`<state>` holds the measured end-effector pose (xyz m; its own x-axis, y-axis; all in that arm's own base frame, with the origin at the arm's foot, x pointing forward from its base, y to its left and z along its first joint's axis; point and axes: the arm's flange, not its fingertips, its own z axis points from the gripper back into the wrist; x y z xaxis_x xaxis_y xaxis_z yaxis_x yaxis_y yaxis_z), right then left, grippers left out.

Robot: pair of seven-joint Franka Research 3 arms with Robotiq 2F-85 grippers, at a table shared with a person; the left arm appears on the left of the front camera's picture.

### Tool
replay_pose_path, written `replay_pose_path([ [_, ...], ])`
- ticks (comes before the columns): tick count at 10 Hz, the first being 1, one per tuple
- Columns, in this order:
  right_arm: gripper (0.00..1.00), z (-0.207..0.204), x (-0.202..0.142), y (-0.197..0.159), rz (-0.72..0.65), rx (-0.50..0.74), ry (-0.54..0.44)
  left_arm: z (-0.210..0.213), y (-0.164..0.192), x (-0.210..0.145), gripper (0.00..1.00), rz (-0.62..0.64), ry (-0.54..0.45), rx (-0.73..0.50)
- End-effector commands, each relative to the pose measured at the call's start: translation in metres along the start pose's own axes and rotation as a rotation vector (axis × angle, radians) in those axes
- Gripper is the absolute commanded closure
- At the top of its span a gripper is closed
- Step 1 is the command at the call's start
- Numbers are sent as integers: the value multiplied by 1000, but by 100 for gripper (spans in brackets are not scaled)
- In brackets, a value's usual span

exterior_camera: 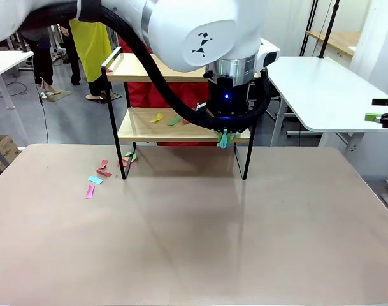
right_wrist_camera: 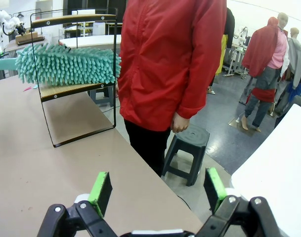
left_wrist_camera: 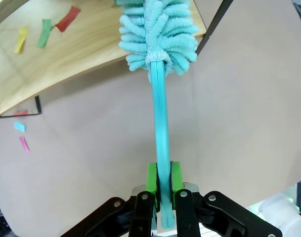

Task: Clean the shelf.
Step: Clean the specific section of the Shelf indicated by the human with the Duster.

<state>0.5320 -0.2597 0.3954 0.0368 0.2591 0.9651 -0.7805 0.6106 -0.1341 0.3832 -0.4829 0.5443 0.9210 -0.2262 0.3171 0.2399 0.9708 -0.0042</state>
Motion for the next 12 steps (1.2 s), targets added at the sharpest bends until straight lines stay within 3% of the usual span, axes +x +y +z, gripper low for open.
replay_pose_path([
  [1, 0, -1, 6, 0, -13, -3, 18, 2, 4, 3, 87, 3, -12, -1],
  [7, 0, -1, 6, 0, -13, -3, 18, -13, 4, -18, 87, 85, 9, -17],
  [12, 0, -1, 6, 0, -13, -3, 18, -13, 46, -33, 87, 169, 22, 39],
])
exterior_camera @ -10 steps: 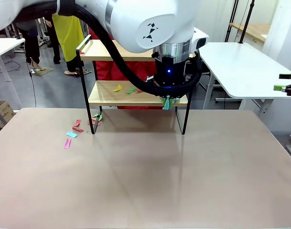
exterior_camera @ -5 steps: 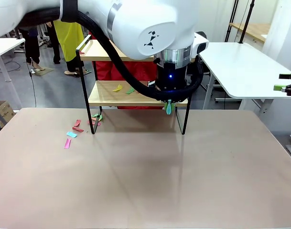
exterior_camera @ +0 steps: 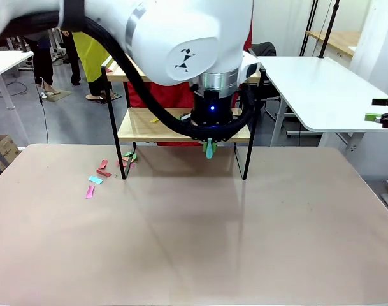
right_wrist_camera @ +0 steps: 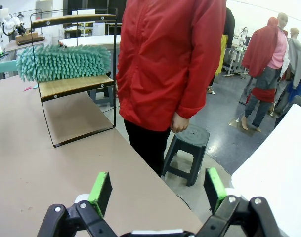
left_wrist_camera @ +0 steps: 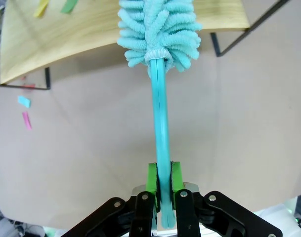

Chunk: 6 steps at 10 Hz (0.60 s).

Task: Clean the shelf.
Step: Clean the specific section of the Shelf indicated by the human with the Duster.

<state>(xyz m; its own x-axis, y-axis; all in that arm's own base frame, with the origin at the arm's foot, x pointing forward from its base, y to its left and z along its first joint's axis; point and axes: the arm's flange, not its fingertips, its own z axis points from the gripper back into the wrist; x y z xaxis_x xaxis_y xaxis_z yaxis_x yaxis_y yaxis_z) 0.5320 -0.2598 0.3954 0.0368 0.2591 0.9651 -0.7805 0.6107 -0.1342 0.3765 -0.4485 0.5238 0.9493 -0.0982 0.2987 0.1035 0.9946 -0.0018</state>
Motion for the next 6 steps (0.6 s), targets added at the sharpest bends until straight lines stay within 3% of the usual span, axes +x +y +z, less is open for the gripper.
replay_pose_path([
  [1, 0, -1, 6, 0, -13, -3, 18, -2, 25, -11, 87, 47, 12, -7],
  [6, 0, -1, 6, 0, -13, -3, 18, -13, 84, -14, 87, 111, 56, 31],
])
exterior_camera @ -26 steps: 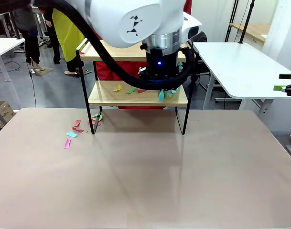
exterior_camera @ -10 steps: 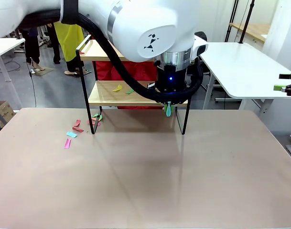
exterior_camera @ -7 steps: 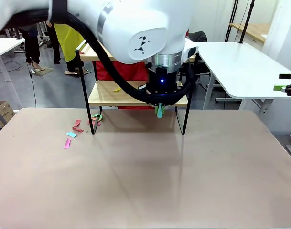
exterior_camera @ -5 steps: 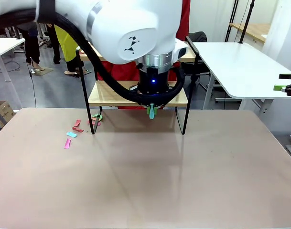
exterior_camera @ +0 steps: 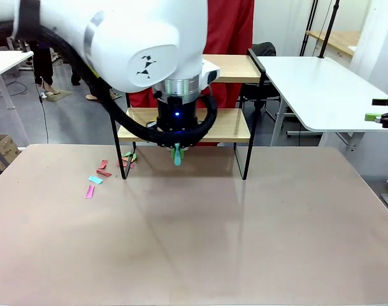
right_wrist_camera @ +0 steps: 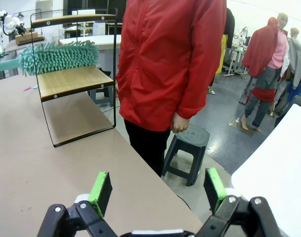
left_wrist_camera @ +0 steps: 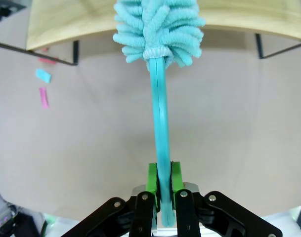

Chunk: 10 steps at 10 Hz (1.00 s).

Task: Clean the shelf.
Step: Clean the specific section of the Shelf indicated by the human with the Duster.

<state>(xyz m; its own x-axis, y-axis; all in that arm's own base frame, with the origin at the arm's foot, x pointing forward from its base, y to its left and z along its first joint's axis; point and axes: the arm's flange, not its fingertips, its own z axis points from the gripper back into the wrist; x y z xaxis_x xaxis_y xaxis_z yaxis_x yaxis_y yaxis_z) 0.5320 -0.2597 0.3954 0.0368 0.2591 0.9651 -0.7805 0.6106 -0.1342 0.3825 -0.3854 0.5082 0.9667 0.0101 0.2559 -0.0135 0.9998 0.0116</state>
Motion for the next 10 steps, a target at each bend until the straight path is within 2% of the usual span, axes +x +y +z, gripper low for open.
replay_pose_path([
  [1, 0, -1, 6, 0, -13, -3, 18, -3, 33, -6, 87, 18, 18, -9],
  [7, 0, -1, 6, 0, -13, -3, 18, -11, 82, 1, 87, 100, 55, 160],
  [10, 0, -1, 6, 0, -13, -3, 18, -2, 94, -1, 87, 169, 21, 297],
])
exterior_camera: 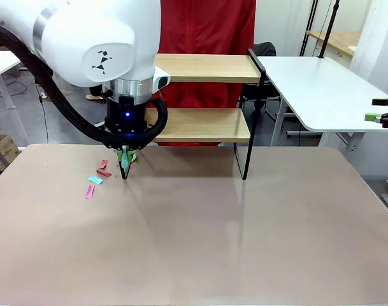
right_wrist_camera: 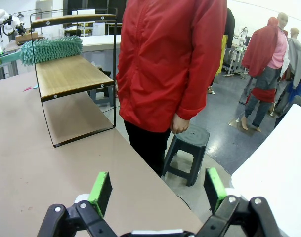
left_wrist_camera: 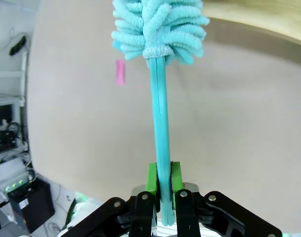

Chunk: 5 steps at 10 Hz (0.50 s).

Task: Clean the shelf.
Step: Clean the specific section of the Shelf indicated by the human with the Duster.

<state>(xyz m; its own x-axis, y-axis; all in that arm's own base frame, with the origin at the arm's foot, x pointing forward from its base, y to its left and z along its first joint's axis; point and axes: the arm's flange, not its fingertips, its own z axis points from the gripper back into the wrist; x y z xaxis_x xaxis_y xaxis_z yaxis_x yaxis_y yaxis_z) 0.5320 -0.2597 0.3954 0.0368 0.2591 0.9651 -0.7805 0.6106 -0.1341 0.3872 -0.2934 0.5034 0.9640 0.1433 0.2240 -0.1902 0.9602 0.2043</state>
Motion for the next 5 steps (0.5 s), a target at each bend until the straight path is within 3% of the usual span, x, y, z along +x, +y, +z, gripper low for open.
replay_pose_path([
  [1, 0, -1, 6, 0, -13, -3, 18, 9, 5, -8, 87, 75, -60, 120],
  [3, 0, -1, 6, 0, -13, -3, 18, 17, 2, -14, 87, 110, -132, 143],
  [5, 0, -1, 6, 0, -13, -3, 18, 31, -11, -22, 87, 88, -190, 81],
])
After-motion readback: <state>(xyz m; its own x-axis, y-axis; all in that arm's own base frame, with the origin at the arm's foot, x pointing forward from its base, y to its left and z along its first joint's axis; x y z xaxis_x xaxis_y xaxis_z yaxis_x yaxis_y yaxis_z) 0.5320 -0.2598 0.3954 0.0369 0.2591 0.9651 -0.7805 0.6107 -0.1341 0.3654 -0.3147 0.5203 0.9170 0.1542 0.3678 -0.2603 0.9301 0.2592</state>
